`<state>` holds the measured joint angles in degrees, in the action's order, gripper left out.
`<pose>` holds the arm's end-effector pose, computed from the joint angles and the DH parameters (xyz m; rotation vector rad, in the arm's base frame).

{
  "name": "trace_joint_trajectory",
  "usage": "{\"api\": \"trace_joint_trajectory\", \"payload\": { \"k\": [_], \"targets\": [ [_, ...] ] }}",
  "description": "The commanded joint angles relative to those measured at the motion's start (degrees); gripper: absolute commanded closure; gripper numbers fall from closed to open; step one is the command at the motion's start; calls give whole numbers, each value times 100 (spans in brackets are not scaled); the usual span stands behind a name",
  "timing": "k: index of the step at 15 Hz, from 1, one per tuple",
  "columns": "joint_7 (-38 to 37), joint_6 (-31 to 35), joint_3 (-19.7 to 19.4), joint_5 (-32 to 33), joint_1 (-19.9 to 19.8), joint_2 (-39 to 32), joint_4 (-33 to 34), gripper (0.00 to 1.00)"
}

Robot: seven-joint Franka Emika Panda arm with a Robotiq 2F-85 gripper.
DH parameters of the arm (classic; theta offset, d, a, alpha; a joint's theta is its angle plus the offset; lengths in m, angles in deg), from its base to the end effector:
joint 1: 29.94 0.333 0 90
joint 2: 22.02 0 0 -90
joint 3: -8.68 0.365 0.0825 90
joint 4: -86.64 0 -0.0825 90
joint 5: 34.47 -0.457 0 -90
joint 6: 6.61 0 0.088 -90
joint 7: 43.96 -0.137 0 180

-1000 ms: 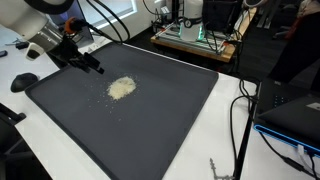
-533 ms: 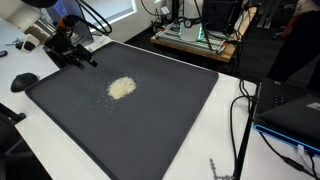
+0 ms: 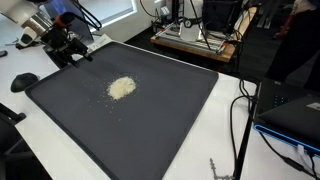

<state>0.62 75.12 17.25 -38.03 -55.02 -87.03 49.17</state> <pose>0.8122 -0.2954 0.2410 -2.7067 -0.5859 0.2708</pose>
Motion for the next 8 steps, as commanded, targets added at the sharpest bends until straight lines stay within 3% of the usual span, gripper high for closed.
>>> {"api": "trace_joint_trajectory", "payload": {
  "k": [1, 4, 8],
  "targets": [
    [-27, 40, 73, -154, -186, 222, -401, 0],
    [-327, 162, 58, -223, -267, 394, -776, 0],
    [-708, 661, 78, -406, -485, 953, -1797, 0]
  ]
}}
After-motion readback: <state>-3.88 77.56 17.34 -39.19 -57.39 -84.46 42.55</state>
